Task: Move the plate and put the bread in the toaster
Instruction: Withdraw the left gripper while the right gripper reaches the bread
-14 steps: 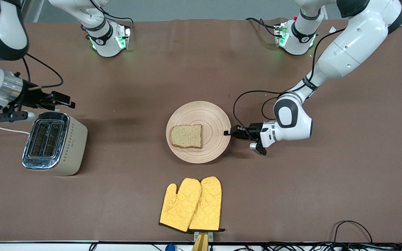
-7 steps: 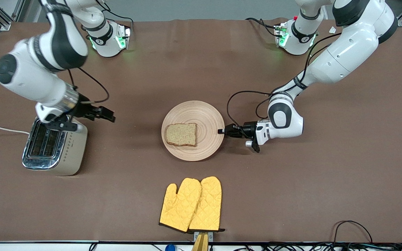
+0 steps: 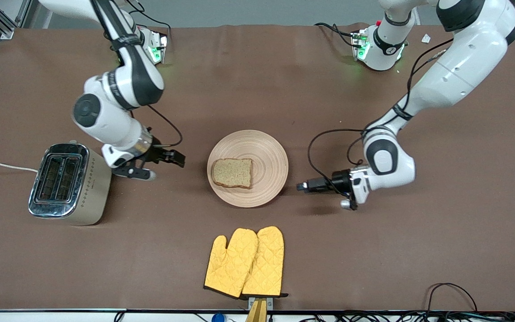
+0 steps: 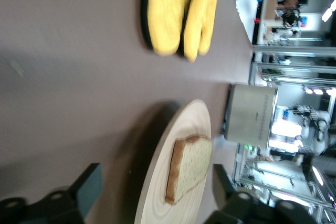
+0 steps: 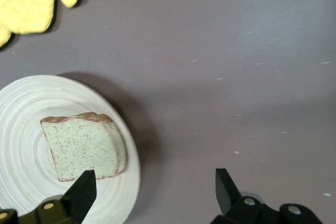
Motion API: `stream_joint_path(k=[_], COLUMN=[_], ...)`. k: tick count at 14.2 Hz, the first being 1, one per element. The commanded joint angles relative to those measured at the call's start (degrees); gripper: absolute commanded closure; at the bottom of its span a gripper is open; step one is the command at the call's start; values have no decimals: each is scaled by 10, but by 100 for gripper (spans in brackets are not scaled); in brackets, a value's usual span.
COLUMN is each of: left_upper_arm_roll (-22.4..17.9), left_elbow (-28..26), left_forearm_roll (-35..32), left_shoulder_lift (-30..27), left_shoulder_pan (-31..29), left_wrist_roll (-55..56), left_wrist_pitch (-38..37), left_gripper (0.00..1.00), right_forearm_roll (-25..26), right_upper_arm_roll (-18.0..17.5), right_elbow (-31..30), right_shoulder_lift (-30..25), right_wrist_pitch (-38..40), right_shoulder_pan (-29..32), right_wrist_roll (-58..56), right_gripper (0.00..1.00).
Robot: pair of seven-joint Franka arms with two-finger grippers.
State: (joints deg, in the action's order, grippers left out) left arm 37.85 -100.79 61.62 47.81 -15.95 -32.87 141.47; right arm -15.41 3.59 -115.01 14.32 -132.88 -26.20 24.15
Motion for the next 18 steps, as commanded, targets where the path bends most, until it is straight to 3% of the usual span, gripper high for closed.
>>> stream_joint_path(k=[1,3,5,10,14,18], left_upper_arm_roll=[1,0,0,-3,2,-14], left_elbow=[47,92,115,130,176,173], left_forearm_roll=[-120,-215,-296,-426,-566,-626], left_shoulder_lift=[-38,-67,-102,-203,-248,-340], left_shoulder_pan=[-28,-40,-56,-106,-107,-80], left_wrist_roll=[163,296,376,424,482,472], left_wrist_pitch=[-53,-114,-167,-291,-413,-463], left_gripper=[0,0,0,0,0,0], right_forearm_roll=[-2,6,61,79,118,121], right_upper_arm_roll=[6,7,6,7,7,7], right_elbow=[34,73,106,116,115,115], right_shoulder_lift=[51,87,119,148,163,168], right_wrist_pitch=[-23,-24,-20,-27,-31,-32], right_shoulder_pan=[-49,-59,-74,-105,-118,-118], right_wrist_roll=[35,34,37,41,41,41], right_gripper=[0,0,0,20,31,41])
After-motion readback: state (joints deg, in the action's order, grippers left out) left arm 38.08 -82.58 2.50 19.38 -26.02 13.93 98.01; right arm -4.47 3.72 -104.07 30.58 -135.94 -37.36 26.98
